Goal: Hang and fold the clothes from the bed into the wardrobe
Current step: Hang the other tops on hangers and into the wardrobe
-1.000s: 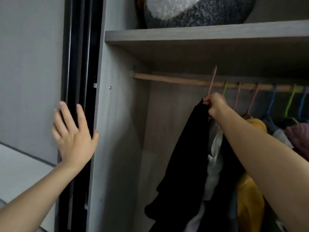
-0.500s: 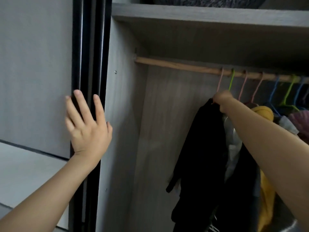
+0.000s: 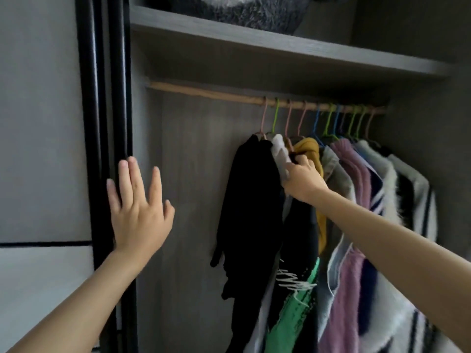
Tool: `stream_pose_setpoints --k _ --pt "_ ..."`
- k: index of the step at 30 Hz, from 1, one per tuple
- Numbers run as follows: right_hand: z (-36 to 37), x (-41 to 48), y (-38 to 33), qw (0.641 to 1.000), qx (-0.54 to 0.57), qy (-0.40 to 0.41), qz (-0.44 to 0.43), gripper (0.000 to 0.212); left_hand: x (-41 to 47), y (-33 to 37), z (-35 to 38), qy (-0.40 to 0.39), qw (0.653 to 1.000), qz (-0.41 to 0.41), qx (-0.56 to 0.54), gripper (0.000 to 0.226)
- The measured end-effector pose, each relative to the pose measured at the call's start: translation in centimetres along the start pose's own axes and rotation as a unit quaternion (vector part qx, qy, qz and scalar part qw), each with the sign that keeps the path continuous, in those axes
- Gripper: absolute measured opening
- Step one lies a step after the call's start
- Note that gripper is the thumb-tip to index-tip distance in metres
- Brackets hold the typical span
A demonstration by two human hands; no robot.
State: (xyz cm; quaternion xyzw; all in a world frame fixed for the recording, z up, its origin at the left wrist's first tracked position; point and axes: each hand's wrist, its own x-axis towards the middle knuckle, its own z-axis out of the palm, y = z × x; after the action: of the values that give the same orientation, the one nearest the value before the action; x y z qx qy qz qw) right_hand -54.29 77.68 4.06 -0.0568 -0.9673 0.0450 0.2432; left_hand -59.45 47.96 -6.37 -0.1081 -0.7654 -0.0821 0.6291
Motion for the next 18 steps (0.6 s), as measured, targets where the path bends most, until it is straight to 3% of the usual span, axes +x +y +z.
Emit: stream_pose_setpoints --k 4,11,18 --pt "-0.3 -6.3 2.4 0.995 -0.085 0.022 0.05 0.049 -3.0 4.9 0.4 -0.093 0.988 0.063 -0.103 0.058" --pt "-2.9 -15.8 6.8 0.979 -0.179 0.008 0.095 0.051 -3.8 12.9 0.0 -0.219 0.941 0.078 -0.247 0.065" --pt "-4.5 -23.8 12.0 0.963 -0.243 0.008 0.116 0.05 -4.6 20.1 -1.8 -0.211 0.901 0.128 -0.357 0.05"
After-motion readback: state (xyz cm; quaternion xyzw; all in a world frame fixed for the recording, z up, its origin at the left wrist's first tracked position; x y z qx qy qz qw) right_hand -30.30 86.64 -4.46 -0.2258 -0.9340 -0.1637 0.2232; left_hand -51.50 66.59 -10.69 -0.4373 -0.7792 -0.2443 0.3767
